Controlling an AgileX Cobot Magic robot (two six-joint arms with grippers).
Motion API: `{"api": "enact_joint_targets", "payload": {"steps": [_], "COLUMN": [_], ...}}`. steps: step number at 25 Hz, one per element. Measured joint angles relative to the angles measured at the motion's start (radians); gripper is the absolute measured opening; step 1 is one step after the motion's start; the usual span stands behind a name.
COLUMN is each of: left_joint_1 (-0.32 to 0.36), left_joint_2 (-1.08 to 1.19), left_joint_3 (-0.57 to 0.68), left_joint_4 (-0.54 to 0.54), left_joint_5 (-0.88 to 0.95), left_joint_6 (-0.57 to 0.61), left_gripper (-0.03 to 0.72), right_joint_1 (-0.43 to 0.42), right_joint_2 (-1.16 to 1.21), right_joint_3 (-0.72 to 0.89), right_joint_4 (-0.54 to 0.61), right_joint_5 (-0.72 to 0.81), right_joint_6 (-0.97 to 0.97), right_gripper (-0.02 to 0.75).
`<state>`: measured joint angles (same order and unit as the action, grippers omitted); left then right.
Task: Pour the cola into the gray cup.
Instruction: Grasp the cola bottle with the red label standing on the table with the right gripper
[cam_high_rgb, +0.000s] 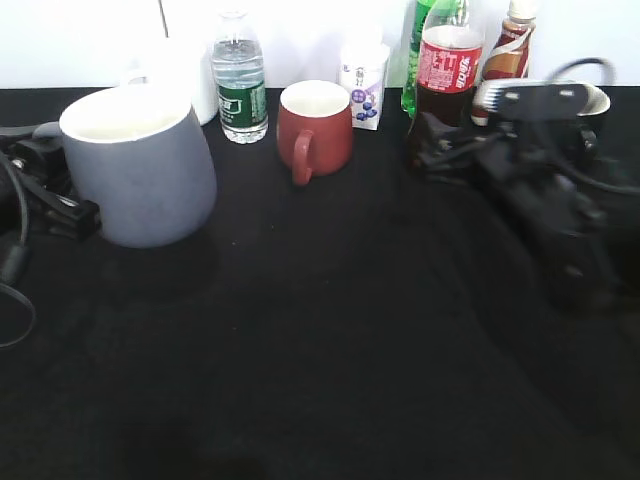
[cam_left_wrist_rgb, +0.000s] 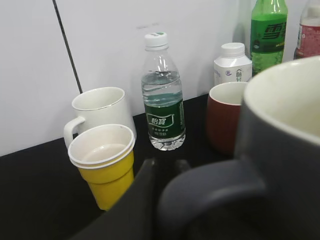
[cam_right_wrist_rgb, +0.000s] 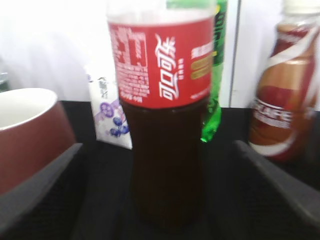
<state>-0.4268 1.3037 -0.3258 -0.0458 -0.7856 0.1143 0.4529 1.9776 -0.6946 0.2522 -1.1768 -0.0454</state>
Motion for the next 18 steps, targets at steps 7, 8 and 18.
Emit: {"api": "enact_joint_targets", "payload": {"steps": [7, 8, 18], "left_joint_1": [0.0, 0.0, 0.0], "left_joint_2": [0.0, 0.0, 0.0], "left_joint_3": [0.0, 0.0, 0.0], "left_joint_4": [0.0, 0.0, 0.009], "left_joint_5": [0.0, 0.0, 0.0], "left_joint_6": [0.0, 0.0, 0.0], "left_gripper": [0.062, 0.062, 0.062], "right_joint_1": [0.0, -0.002, -0.01], "right_joint_2": [0.226, 0.251, 0.337], "right_joint_3": [-0.301, -0.331, -0.461], "right_joint_4": [0.1, 0.103, 0.097], "right_joint_5": [0.049, 0.049, 0.054], "right_joint_6": [-0.019, -0.023, -0.117], "right_gripper": [0.659, 0.655, 0.435]}}
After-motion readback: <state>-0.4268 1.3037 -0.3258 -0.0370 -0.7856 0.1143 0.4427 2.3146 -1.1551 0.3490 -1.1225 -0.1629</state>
